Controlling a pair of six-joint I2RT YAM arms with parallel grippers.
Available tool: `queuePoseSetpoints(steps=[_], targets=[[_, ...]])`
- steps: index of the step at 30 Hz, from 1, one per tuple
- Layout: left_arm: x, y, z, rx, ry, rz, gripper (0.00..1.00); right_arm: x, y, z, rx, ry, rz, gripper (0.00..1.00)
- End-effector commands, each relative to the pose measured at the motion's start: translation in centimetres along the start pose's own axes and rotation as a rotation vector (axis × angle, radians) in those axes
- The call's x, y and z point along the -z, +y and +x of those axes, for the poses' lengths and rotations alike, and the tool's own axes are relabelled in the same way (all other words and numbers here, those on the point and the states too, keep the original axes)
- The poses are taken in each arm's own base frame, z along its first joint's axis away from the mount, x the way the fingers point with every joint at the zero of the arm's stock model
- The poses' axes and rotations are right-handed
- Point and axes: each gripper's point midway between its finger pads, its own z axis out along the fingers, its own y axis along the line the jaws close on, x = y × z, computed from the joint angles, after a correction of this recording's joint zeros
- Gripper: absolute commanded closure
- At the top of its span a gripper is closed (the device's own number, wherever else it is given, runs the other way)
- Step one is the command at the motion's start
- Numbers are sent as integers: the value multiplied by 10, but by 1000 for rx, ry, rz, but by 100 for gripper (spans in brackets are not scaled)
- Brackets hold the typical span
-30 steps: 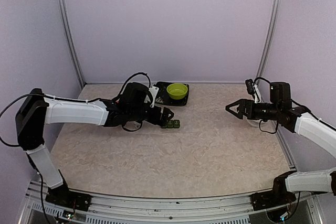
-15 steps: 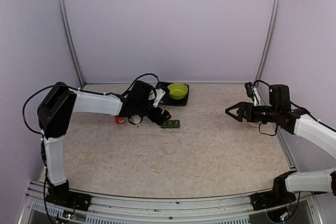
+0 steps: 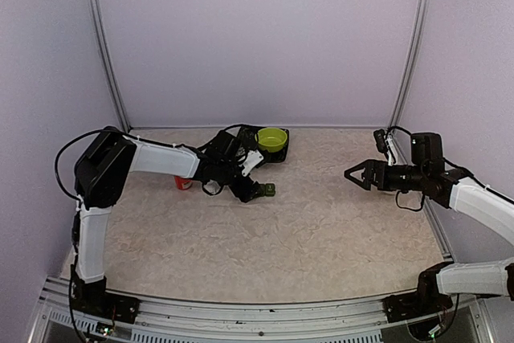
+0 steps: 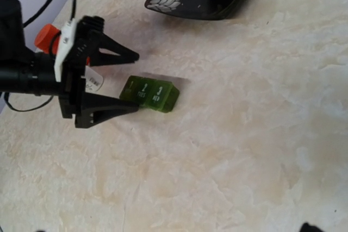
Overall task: Sort the pills into containers
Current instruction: Pick up the pill container from the center of the board.
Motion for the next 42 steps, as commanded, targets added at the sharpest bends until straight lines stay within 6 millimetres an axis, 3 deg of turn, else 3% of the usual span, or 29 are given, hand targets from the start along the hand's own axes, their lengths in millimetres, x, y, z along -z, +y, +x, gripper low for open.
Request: queuePoseSetpoints(steps=[1, 11, 18, 25, 34, 42], targets=[[-9, -9, 7, -45, 13, 77, 17, 2, 9, 2, 21, -7, -33, 0], [-19, -20, 16, -90, 31, 151, 27, 1, 11, 4, 16, -2, -52, 0], [-19, -27, 14, -95, 13, 201, 47, -1, 11, 6, 4, -2, -65, 0], [-20, -30, 17, -81, 12, 211, 58, -2, 12, 7, 2, 1, -79, 0], [-3, -41, -5, -68, -89, 181, 63, -14, 18, 18, -59, 55, -169, 0], [17, -75, -26, -95, -159, 181, 64, -25, 23, 32, -148, 118, -247, 0]])
